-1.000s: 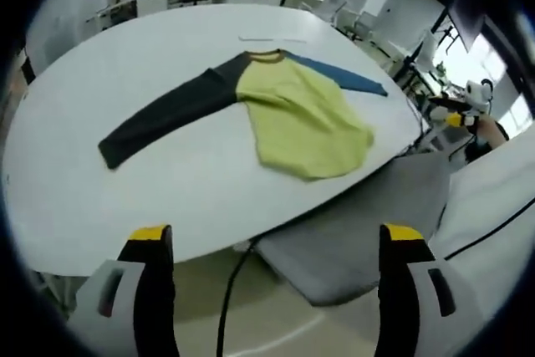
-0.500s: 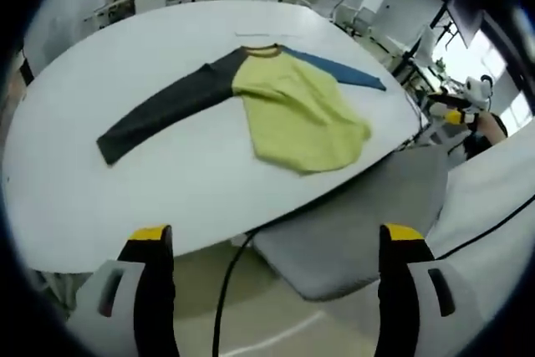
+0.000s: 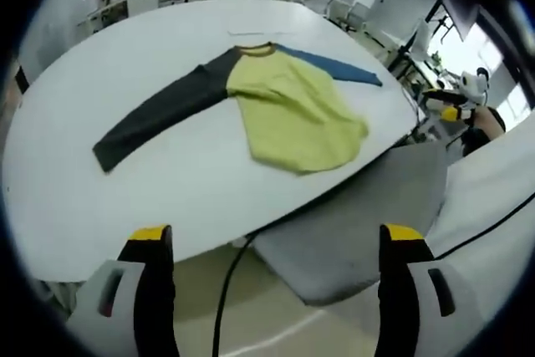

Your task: Fold the garment on the visible template until the final outline fits inside the template.

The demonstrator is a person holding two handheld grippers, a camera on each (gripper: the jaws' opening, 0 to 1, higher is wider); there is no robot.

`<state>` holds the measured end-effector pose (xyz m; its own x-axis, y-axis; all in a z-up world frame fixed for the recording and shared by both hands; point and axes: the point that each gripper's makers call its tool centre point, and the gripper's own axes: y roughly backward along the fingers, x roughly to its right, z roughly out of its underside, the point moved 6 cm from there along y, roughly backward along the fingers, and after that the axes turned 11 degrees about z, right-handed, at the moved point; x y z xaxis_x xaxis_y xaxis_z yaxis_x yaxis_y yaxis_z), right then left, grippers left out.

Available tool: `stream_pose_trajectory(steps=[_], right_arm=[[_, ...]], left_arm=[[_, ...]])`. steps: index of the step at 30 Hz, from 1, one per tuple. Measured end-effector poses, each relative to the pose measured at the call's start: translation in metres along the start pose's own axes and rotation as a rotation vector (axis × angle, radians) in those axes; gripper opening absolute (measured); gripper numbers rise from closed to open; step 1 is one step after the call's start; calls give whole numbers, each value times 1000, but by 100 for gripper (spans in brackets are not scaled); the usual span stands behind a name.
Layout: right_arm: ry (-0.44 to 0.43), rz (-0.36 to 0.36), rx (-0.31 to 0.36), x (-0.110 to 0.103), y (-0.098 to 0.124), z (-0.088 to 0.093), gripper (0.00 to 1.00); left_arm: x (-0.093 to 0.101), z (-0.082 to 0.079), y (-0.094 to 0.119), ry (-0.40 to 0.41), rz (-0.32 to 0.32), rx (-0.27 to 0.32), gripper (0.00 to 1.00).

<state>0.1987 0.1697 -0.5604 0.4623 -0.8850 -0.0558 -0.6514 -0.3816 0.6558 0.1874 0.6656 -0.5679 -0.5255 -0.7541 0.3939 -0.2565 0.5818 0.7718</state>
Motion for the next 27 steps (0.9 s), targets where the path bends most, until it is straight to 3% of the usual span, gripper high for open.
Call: stream_pose_trajectory(steps=[12,18,27], right_arm=[[1,-11,-15,2,-12,0,84],[-1,-45,-22,1,-20,4,80],[-96,-108,17,-7,-34,5,73]], left_arm=[[-1,-3,-17,11,19,4,99],[0,-5,-27,9,32,5,96],[-5,2,-44,38,50,-3,89]])
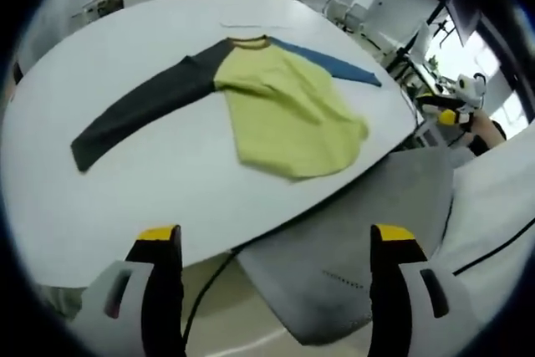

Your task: Fold the garment on the visible template until the final outline fits inside the template.

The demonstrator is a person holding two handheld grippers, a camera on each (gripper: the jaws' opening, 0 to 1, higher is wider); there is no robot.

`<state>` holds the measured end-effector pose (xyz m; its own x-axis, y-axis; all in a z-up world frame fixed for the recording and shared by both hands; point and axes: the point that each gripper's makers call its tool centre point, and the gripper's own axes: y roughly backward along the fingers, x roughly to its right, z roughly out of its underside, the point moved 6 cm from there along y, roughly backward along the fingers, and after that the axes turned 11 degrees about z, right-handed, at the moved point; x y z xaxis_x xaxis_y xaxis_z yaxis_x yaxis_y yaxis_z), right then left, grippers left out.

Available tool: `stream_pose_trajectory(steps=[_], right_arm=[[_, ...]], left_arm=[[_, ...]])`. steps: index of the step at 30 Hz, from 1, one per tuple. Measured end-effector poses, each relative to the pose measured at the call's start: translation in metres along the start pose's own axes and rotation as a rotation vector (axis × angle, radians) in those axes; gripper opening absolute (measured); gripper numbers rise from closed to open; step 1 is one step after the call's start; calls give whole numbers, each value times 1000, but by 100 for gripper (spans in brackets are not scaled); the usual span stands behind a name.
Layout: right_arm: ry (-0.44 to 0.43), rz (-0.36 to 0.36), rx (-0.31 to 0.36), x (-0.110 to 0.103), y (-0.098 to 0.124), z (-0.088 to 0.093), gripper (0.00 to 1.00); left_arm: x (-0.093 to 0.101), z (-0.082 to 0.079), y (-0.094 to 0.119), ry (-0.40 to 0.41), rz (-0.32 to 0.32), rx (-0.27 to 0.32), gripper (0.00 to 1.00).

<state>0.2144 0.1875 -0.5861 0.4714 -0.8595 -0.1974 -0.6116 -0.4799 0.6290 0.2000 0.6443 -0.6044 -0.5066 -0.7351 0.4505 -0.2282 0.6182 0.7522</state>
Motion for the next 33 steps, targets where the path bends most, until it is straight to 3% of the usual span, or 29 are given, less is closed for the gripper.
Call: stream_pose_trajectory(steps=[18,33], right_arm=[[-27,-51,-21,-4,-29,12,66],[-36,-80,-79,-1,-56,20,62]], left_arm=[[-10,-5,-24,22,2,12,78],[-23,-10,-50,35,38,27,69]])
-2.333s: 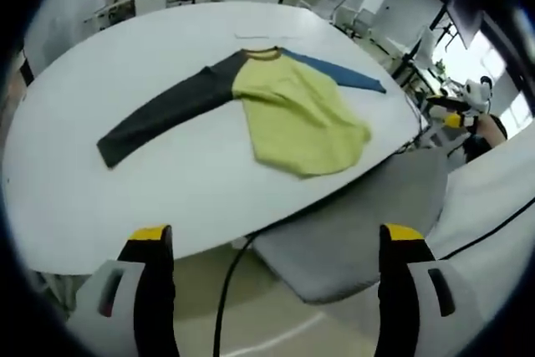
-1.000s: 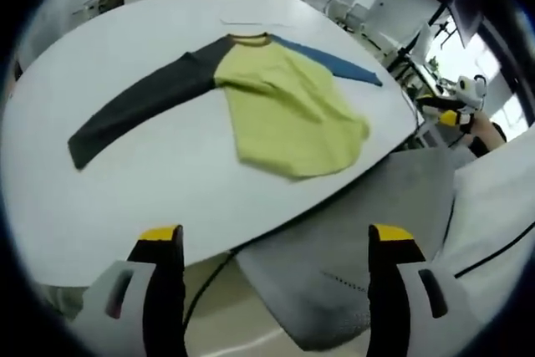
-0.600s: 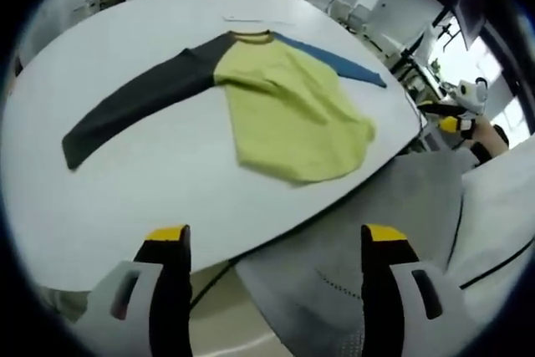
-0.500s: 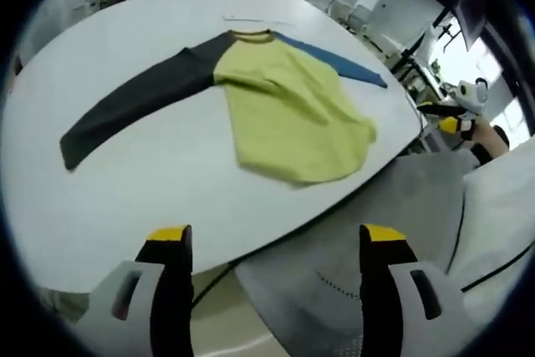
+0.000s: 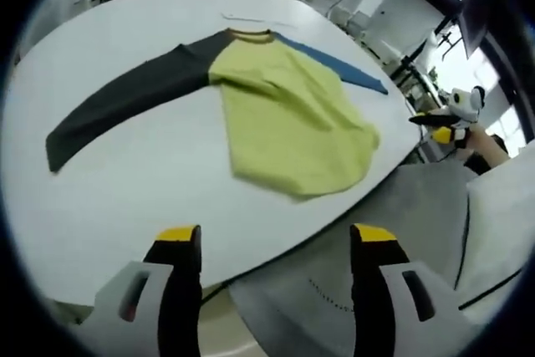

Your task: Fold the garment on the visible template until the final outline fits inside the template.

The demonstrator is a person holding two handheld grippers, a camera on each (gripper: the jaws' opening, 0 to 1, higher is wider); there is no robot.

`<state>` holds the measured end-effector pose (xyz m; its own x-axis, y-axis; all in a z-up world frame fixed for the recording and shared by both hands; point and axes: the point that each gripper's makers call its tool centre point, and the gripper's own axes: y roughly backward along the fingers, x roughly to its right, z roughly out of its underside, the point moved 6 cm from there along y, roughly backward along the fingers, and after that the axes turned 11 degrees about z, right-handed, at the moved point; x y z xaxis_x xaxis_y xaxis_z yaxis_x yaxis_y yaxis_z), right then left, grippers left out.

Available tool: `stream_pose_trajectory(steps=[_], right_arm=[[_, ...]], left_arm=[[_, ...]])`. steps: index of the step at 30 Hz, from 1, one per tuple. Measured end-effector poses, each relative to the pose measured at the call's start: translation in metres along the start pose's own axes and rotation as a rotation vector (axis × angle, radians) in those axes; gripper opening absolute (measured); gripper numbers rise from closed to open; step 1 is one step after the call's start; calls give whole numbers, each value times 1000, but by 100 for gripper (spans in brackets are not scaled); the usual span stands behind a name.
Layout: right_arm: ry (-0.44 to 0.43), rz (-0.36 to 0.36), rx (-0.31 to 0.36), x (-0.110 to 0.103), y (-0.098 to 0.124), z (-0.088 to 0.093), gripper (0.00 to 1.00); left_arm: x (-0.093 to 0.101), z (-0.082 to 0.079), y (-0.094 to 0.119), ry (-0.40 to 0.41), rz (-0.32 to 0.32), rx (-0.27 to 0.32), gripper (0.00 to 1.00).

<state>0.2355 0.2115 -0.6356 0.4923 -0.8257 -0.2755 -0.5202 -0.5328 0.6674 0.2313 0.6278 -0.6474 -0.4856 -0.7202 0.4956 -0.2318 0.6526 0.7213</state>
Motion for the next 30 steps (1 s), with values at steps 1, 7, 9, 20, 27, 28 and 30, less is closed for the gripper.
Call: stream_pose_trajectory(steps=[1,7,9,20,27,28,30], right_arm=[[-1,0,0,0,0,0,62],[-7,-16,-17,4,-10,5,61],[-11,-22,-14,4,-12,4,60],[3,-41,-36,8,-27,2,57],[-5,-46,-43,16,-34,2,52],[-6,-46,-44,17,-34,3,51],[-9,-46,-51,18,-37,4,51]], left_arm=[[-1,0,-1,1,-1,-3,69],[-6,-1,-6,5,-5,-12,69],[-8,-2,-8,5,-6,-9,68],[-20,-4,-16,4,-11,10,63],[-28,-4,-19,7,-11,1,61],[-28,-4,-19,7,-12,3,61],[-29,-5,-20,7,-10,6,60]])
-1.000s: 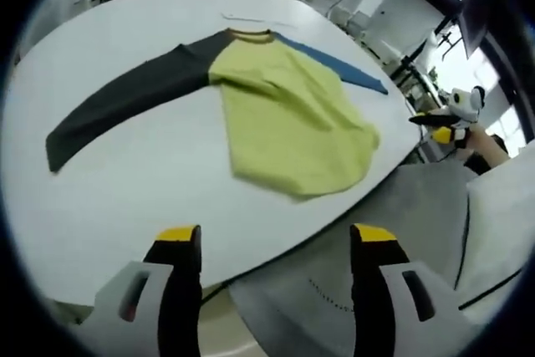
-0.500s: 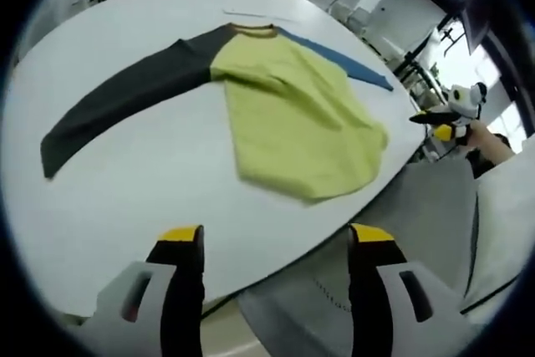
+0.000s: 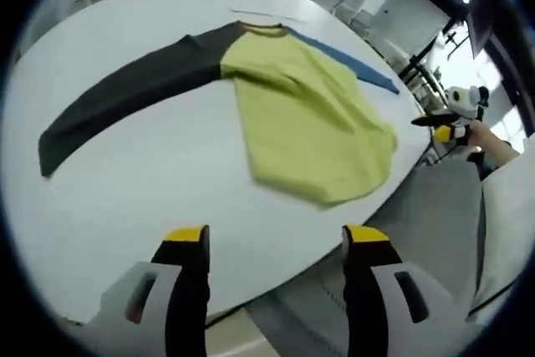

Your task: Fold the garment on the visible template until the final outline fits inside the template.

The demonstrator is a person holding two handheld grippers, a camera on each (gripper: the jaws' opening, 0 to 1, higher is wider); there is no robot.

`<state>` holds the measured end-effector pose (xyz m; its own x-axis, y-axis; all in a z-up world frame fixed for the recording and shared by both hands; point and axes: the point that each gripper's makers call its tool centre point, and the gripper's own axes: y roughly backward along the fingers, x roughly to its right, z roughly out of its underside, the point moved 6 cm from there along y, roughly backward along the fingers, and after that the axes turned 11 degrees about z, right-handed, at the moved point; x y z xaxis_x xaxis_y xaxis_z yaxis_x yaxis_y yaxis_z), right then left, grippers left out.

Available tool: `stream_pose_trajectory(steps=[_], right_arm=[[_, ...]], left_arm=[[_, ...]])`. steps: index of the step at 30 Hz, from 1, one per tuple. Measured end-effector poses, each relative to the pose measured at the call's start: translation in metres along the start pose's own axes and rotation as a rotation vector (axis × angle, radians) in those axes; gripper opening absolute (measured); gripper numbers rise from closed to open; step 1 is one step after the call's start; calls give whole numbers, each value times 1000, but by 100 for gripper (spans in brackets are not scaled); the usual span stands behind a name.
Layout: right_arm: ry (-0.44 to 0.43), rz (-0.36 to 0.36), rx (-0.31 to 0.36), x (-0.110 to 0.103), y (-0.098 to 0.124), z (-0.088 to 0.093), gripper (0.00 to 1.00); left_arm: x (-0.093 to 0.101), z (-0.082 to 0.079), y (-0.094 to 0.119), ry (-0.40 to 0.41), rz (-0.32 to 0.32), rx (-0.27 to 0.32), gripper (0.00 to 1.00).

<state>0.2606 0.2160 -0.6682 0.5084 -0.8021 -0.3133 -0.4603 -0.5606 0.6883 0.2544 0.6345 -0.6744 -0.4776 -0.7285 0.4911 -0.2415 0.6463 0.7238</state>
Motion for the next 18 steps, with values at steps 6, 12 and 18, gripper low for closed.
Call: stream_pose_trajectory(steps=[6,12,18], right_arm=[[-12,5,-6,2,-7,2,51],[-11,-5,-22,3,-17,2,47],[34,-22,-58,6,-22,1,46]], left_arm=[[-3,-2,-6,4,2,3,57],[-4,-8,-16,-26,49,26,55],[-7,-14,-22,-64,90,12,54]])
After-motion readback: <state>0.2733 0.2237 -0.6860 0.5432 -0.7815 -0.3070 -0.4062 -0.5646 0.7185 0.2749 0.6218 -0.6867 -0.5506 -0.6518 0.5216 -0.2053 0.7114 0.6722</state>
